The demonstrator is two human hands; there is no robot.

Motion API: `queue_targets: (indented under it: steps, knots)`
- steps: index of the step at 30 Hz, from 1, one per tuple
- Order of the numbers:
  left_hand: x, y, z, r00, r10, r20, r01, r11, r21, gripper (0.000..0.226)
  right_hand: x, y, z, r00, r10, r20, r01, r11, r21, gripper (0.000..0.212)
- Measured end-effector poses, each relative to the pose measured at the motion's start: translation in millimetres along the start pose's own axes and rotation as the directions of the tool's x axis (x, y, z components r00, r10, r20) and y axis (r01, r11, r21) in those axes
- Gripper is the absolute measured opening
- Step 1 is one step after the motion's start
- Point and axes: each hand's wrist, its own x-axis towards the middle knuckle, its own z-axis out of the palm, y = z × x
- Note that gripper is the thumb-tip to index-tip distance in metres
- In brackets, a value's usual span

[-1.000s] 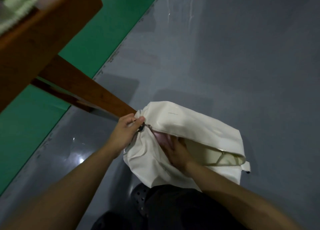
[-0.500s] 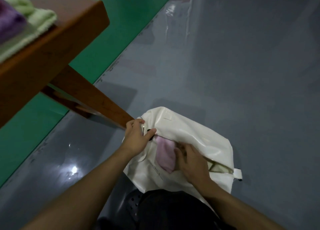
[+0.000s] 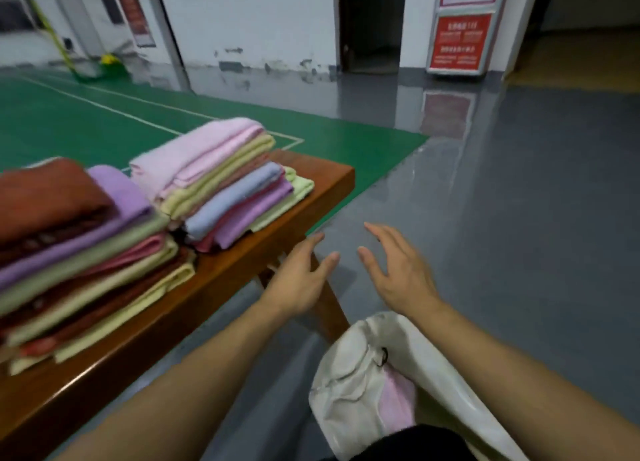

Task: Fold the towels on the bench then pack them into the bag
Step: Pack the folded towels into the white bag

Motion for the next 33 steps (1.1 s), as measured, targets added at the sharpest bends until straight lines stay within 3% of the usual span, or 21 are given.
queue_targets:
  steps: [6,10,12,14,16,18,21,24,28,33]
  knots:
    - [-33,48,-112,0.966,0.167,-0.196,-0.155,0.985,0.076,0.052,86,-110,-26,0.956,-0.286,-0.065,0.285,0.958,-0.033,0.059]
    - [-44,56,-171,0.948,0.173,-0.265,-0.154,0.984,0.094,0.048,124,-165,-30,0.948,-0.314,-0.052,0.311,0.949,-0.053,0.053]
    - [-37,60,-195,0.934,0.168,-0.316,-0.134,0.983,0.125,0.05,143,-187,-34,0.973,-0.231,0.008,0.23,0.973,0.015,0.057]
    - [-24,68,-215,0.909,0.171,-0.38,-0.111,0.978,0.176,0.051,166,-206,-35,0.992,-0.036,0.121,0.014,0.984,0.175,0.067]
    - [-8,71,-230,0.911,0.128,-0.393,-0.047,0.977,0.209,0.055,185,-217,-31,0.955,0.141,0.262,-0.207,0.947,0.246,0.086]
    - [8,65,-234,0.942,0.048,-0.332,0.05,0.958,0.281,0.063,194,-221,-26,0.899,0.248,0.36,-0.326,0.929,0.174,0.103]
    - [22,50,-221,0.975,-0.057,-0.213,0.137,0.913,0.384,0.071,195,-219,-19,0.857,0.293,0.424,-0.395,0.902,0.175,0.103]
    - [28,42,-213,0.98,-0.058,-0.193,0.139,0.887,0.439,0.068,198,-219,-15,0.841,0.295,0.453,-0.441,0.859,0.26,0.107]
    - [31,37,-223,0.974,-0.095,-0.205,0.16,0.931,0.328,0.064,204,-223,-16,0.809,0.321,0.493,-0.548,0.716,0.432,0.113]
    - [30,31,-222,0.975,-0.078,-0.21,0.137,0.949,0.284,0.061,212,-237,-21,0.839,0.316,0.443,-0.49,0.793,0.361,0.105]
